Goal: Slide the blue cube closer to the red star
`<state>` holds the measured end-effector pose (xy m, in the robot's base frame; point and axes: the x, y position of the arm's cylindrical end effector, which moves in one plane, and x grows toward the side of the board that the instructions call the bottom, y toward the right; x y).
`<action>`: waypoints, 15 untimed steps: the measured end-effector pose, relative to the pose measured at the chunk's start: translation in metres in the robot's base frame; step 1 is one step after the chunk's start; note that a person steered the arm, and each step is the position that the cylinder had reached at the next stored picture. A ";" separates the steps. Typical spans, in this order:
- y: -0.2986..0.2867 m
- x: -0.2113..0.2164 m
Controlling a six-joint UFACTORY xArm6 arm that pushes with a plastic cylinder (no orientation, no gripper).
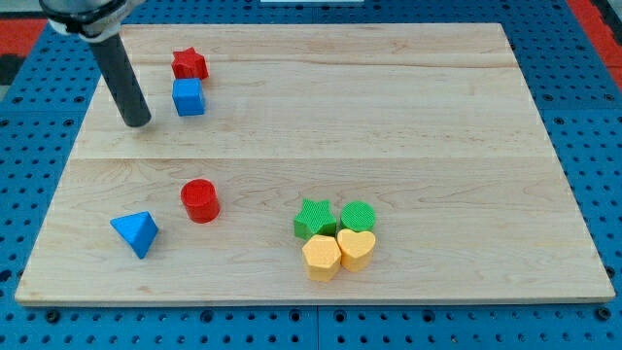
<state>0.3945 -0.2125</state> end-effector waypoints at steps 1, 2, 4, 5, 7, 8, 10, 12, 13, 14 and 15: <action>0.064 0.015; 0.150 0.006; 0.120 -0.055; 0.095 -0.057; 0.064 -0.052; 0.059 -0.029; -0.064 0.013; -0.022 -0.040; 0.019 -0.028; 0.033 -0.027; 0.031 0.010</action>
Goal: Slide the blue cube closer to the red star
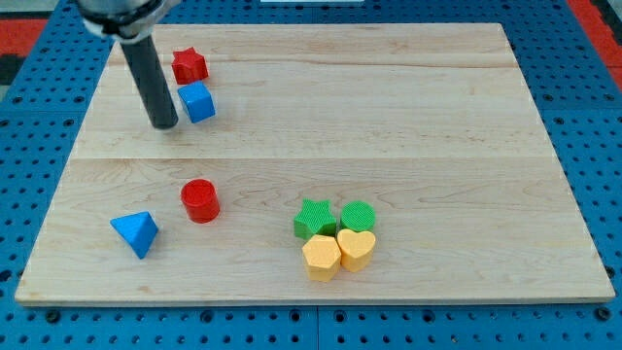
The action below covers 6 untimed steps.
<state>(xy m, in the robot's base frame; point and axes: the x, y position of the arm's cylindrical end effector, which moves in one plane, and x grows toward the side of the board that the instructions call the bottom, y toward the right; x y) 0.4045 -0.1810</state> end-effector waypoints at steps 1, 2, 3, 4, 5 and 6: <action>0.048 0.010; 0.075 0.005; 0.053 -0.023; 0.052 -0.042; 0.041 -0.042; 0.027 -0.042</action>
